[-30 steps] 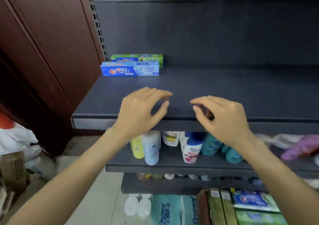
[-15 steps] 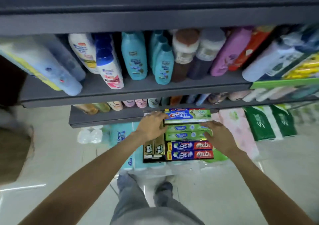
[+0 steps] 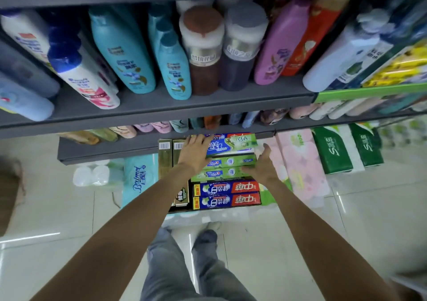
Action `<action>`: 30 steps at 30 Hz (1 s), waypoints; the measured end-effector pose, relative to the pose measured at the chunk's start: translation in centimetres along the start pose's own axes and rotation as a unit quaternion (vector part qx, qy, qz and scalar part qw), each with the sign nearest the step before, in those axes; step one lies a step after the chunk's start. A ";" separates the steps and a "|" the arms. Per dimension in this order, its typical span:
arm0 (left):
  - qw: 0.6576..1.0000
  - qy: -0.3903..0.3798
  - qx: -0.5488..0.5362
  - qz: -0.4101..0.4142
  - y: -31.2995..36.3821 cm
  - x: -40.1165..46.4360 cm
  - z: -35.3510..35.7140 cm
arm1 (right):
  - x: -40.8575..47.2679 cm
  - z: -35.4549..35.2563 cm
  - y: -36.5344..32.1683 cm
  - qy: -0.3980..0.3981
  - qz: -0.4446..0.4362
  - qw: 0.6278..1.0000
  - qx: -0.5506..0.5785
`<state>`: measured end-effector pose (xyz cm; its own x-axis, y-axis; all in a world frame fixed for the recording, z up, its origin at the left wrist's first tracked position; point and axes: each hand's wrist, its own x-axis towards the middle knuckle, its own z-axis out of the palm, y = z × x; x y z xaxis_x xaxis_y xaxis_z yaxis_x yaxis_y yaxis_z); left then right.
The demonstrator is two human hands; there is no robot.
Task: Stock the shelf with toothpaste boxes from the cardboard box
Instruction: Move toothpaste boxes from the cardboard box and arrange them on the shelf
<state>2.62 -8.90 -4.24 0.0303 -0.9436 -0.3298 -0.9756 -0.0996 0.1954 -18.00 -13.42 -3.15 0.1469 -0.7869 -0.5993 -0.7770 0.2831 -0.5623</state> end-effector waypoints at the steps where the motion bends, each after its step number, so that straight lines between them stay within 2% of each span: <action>1: 1.000 0.001 0.009 0.003 0.0 0.1 0.0 | -0.2 0.4 0.7 -0.016 0.012 1.000 0.016; 5: 0.999 0.011 -0.038 0.005 0.2 -1.0 -0.8 | -1.2 1.5 2.3 0.010 -0.051 0.999 -0.010; 10: 0.994 0.044 -0.091 -0.041 -0.8 -5.1 -1.5 | -1.7 1.4 3.3 0.050 -0.101 0.985 -0.135; 11: 0.991 0.052 -0.111 -0.056 -1.1 -5.7 -1.6 | -2.0 1.4 3.4 0.063 -0.121 0.971 -0.197; 13: 0.983 0.058 -0.150 -0.087 -1.4 -6.6 -1.8 | -2.1 1.7 3.7 0.101 -0.200 0.912 -0.342; 14: 0.979 0.056 -0.165 -0.107 -1.5 -6.9 -1.9 | -2.0 1.9 3.5 0.107 -0.241 0.884 -0.385; 17: 0.962 0.055 -0.212 -0.166 -1.6 -7.5 -2.0 | -1.2 2.9 1.9 0.059 -0.334 0.828 -0.447; 19: 0.942 0.046 -0.262 -0.206 -1.7 -7.7 -2.1 | -1.0 3.4 0.6 0.013 -0.358 0.813 -0.459; 23: 0.881 0.038 -0.398 -0.254 -2.4 -8.5 -1.9 | -0.5 3.1 -0.7 -0.019 -0.346 0.804 -0.483; 25: 0.881 0.049 -0.393 -0.260 -2.9 -9.1 -1.8 | 0.0 2.9 -1.1 -0.019 -0.346 0.798 -0.493; 27: 0.896 0.066 -0.352 -0.264 -3.4 -9.7 -1.8 | 0.1 2.7 -1.8 -0.029 -0.344 0.787 -0.511; 30: 0.911 0.088 -0.304 -0.264 -3.8 -10.3 -2.0 | 0.0 2.9 -2.3 -0.013 -0.364 0.745 -0.558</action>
<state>6.43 0.60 0.26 0.5471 -0.7437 -0.3843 -0.5157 -0.6610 0.5452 -14.45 -12.50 -3.50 0.7796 -0.4936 -0.3855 -0.5080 -0.8584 0.0716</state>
